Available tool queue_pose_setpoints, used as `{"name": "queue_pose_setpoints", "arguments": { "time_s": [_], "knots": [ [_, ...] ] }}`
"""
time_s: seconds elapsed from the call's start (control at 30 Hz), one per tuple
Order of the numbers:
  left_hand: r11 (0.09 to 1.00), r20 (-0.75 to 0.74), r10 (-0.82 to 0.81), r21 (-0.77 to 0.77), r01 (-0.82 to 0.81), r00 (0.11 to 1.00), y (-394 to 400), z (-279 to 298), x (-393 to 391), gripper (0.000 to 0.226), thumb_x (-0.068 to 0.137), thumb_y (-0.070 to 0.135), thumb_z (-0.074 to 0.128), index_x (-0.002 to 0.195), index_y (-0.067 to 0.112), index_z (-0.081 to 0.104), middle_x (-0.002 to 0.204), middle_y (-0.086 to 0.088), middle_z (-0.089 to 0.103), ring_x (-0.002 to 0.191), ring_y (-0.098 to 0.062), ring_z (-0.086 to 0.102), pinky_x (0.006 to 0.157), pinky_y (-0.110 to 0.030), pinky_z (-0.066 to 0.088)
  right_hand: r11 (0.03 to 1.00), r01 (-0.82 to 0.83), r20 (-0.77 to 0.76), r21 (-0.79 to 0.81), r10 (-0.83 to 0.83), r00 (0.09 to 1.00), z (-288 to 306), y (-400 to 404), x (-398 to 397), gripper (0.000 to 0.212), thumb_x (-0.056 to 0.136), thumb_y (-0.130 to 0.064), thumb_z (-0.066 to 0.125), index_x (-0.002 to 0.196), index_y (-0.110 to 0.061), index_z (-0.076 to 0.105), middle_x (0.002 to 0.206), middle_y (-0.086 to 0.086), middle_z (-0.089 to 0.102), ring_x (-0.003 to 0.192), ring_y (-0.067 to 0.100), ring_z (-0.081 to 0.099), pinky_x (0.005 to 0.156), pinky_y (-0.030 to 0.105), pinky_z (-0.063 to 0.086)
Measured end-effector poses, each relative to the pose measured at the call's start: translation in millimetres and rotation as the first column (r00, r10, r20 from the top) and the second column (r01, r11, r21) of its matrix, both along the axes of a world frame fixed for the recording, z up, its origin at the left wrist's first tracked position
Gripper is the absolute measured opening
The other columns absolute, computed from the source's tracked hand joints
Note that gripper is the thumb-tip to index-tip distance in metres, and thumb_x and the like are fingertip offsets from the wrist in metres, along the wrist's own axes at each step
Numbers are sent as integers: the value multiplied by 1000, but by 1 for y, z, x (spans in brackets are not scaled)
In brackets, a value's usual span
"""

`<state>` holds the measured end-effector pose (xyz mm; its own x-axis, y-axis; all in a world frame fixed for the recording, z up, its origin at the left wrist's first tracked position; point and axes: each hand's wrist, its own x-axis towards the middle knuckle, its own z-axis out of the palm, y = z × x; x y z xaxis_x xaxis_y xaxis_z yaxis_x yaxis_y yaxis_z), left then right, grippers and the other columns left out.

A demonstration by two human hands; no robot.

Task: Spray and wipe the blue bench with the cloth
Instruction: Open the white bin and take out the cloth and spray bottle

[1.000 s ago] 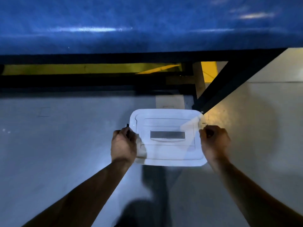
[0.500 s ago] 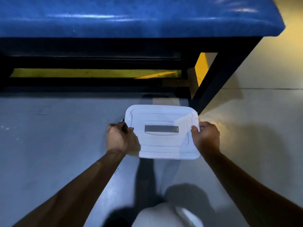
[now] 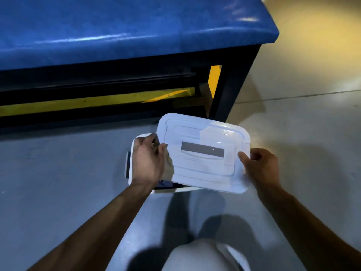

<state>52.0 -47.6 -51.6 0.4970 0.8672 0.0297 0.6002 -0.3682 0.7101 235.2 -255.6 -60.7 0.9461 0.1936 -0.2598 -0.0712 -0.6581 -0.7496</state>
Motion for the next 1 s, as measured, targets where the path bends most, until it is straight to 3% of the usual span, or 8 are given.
{"name": "queue_pose_setpoints", "arguments": {
  "time_s": [0.1, 0.2, 0.33, 0.5, 0.6, 0.67, 0.8, 1.0],
  "knots": [
    [979, 4, -172, 114, 170, 985, -14, 9, 33, 27, 96, 23, 63, 122, 17, 69, 120, -8, 65, 108, -28, 59, 96, -32, 43, 986, 129, -125, 110, -115, 985, 2, -40, 3, 11, 91, -23, 74, 91, -12, 71, 82, 6, 70, 69, 21, 64, 59, 25, 45],
    [891, -138, -361, 241, 385, 922, -24, 5, 80, 38, 94, 27, 54, 128, 17, 68, 133, -4, 67, 115, -33, 59, 102, -37, 41, 951, 274, -245, 139, -235, 940, -5, -79, 4, 8, 90, -22, 76, 86, -19, 70, 85, 6, 71, 76, 21, 66, 70, 33, 55],
    [779, -264, -530, 224, 585, 806, -47, -3, 144, 27, 93, 15, 56, 117, 16, 67, 129, -1, 67, 106, -34, 54, 91, -39, 46, 864, 473, -421, 174, -369, 829, -25, -123, 0, 24, 89, -22, 78, 107, -8, 73, 103, 9, 72, 92, 25, 71, 86, 39, 59],
    [667, -314, -673, 136, 733, 670, -91, -31, 197, 33, 94, 20, 55, 126, 18, 63, 136, -2, 63, 116, -37, 52, 101, -46, 46, 759, 637, -559, 138, -471, 682, -71, -163, -25, 12, 90, -15, 76, 93, -5, 69, 94, 13, 74, 79, 26, 75, 72, 38, 63],
    [633, -440, -695, 0, 774, 569, -113, -52, 215, 32, 89, 23, 59, 121, 19, 60, 135, -6, 61, 120, -36, 50, 99, -42, 44, 757, 649, -595, 74, -489, 638, -100, -170, -37, 17, 91, -12, 74, 84, 2, 68, 71, 12, 65, 51, 16, 62, 46, 24, 51],
    [634, -486, -699, -83, 769, 524, -124, -69, 226, 37, 88, 31, 65, 122, 17, 59, 133, -7, 60, 122, -35, 50, 102, -43, 44, 773, 634, -601, 11, -501, 622, -117, -171, -39, 19, 87, -12, 72, 81, 6, 68, 68, 16, 66, 56, 24, 63, 53, 29, 54],
    [615, -608, -675, -149, 774, 418, -131, -107, 233, 59, 87, 42, 68, 136, 13, 52, 140, -10, 54, 128, -36, 46, 105, -47, 44, 819, 572, -570, -32, -486, 663, -136, -172, -38, 22, 77, -13, 77, 70, 6, 71, 72, 23, 73, 75, 40, 75, 75, 62, 61],
    [600, -676, -626, -98, 794, 390, -126, -141, 229, 72, 88, 41, 74, 147, 12, 42, 154, -8, 43, 135, -34, 42, 108, -46, 40, 851, 517, -492, -91, -490, 720, -145, -175, -34, 26, 71, -21, 88, 62, -2, 73, 63, 17, 71, 67, 36, 73, 72, 60, 62]
  ]
}}
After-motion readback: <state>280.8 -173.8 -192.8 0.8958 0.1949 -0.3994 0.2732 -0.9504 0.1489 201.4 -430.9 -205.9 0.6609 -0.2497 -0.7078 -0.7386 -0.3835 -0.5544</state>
